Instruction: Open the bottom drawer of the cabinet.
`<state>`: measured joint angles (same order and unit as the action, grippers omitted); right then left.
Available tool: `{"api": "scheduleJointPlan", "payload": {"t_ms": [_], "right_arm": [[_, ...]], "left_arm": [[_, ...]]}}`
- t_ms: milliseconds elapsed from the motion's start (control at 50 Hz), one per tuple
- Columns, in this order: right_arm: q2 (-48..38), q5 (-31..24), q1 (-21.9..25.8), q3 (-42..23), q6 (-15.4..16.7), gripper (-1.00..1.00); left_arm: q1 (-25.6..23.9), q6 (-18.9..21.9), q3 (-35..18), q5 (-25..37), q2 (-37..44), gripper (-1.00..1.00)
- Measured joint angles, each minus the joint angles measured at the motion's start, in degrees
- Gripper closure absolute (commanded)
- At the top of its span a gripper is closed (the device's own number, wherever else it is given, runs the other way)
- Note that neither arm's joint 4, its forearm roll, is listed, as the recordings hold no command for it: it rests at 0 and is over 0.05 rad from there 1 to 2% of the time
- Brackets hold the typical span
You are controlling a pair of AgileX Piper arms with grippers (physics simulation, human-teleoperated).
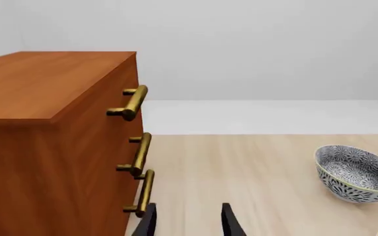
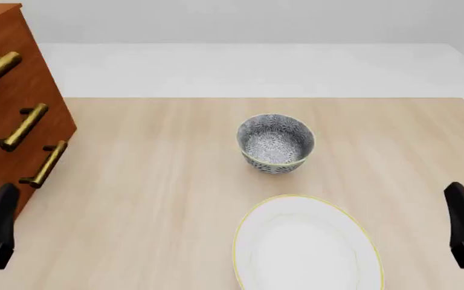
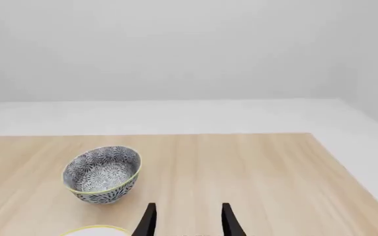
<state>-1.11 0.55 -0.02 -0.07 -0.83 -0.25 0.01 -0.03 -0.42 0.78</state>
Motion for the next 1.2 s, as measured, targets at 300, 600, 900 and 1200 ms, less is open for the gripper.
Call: {"api": "scheduleJointPlan", "payload": {"t_ms": [300, 600, 900, 1200], "right_arm": [[-1.6, 0.8, -0.1, 0.0, -1.1, -1.00], [-2.4, 1.6, -0.2, 0.0, -1.3, -1.00], [-2.6, 1.8, -0.2, 0.0, -1.4, -1.00], [-2.9, 2.1, -0.2, 0.0, -1.4, -1.00]], "left_arm": [[-2.5, 15.0, 0.0, -12.6, 14.0, -1.00], [-5.1, 43.2, -1.4, -37.9, 39.5, -1.00], [-4.8, 62.9, -5.0, -53.8, 62.7, -1.00], [-3.5, 74.0, -7.6, -62.4, 78.7, -1.00]]}}
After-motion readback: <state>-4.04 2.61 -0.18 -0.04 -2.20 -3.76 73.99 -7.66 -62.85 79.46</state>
